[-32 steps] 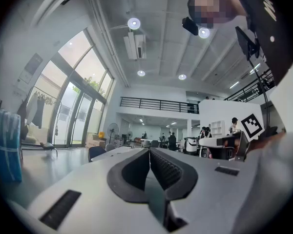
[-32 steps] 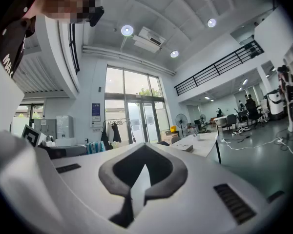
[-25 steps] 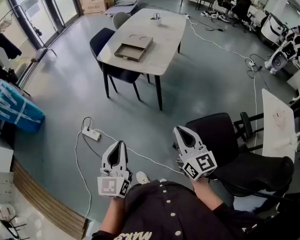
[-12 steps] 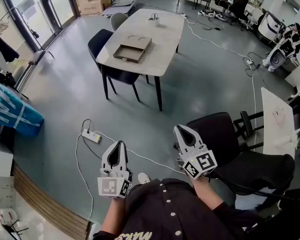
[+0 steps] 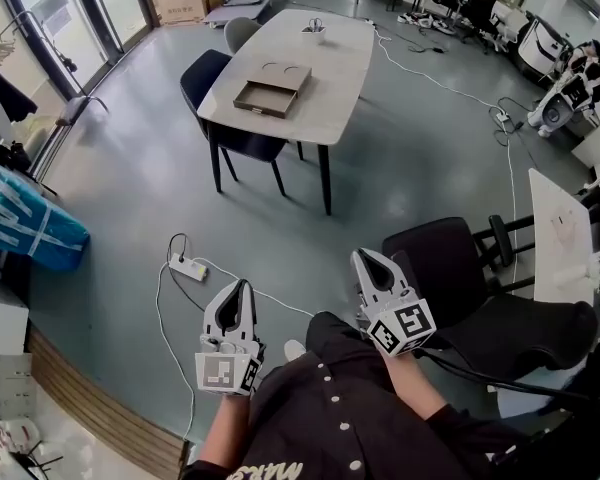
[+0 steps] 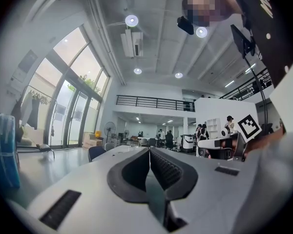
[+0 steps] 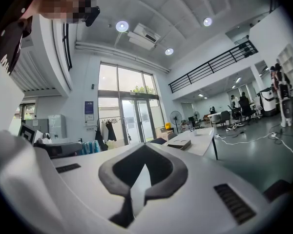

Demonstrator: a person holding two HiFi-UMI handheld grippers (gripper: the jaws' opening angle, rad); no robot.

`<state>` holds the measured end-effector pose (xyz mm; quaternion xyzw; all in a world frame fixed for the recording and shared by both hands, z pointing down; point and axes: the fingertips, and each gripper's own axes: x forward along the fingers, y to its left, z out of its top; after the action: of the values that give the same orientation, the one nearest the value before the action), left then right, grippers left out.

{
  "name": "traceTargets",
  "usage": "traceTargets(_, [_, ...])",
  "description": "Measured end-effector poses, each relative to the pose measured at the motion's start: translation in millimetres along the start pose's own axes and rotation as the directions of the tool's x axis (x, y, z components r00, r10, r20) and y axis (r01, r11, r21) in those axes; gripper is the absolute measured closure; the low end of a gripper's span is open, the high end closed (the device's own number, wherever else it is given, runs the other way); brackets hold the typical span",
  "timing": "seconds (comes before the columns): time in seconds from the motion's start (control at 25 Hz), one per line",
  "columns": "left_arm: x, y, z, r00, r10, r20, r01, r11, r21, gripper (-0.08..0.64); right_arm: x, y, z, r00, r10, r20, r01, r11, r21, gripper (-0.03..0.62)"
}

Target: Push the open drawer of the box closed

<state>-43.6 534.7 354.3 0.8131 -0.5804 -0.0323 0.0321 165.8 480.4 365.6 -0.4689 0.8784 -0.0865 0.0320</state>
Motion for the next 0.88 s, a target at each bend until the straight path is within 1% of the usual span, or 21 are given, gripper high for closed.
traceTargets(0.16, [6.5, 8.7, -5.4, 1.0, -0.001, -0.009, 0.001, 1.0, -0.014, 0.543, 11.6, -5.2, -0.2, 1.0, -0.013, -0.003, 0.013, 1.0, -0.005, 0.595])
traceTargets(0.44, [30.9, 28.9, -8.6, 1.0, 0.008, -0.01, -0.008, 1.0, -0.018, 0.543, 44.5, -14.7, -1.0, 1.0, -0.009, -0.001, 0.009, 1.0, 0.0, 0.595])
traceTargets(0.6, [54.8, 44.9, -8.4, 1.0, 0.011, -0.018, -0.011, 1.0, -0.014, 0.543, 74.6, -20.9, -0.7, 1.0, 0.001, -0.006, -0.001, 1.0, 0.004, 0.595])
traceTargets(0.88, [108.7, 72.0, -9.1, 0.999, 0.011, -0.031, -0.011, 1.0, -0.002, 0.543, 134.6, -46.3, 0.9, 1.0, 0.012, -0.011, -0.011, 1.0, 0.022, 0.595])
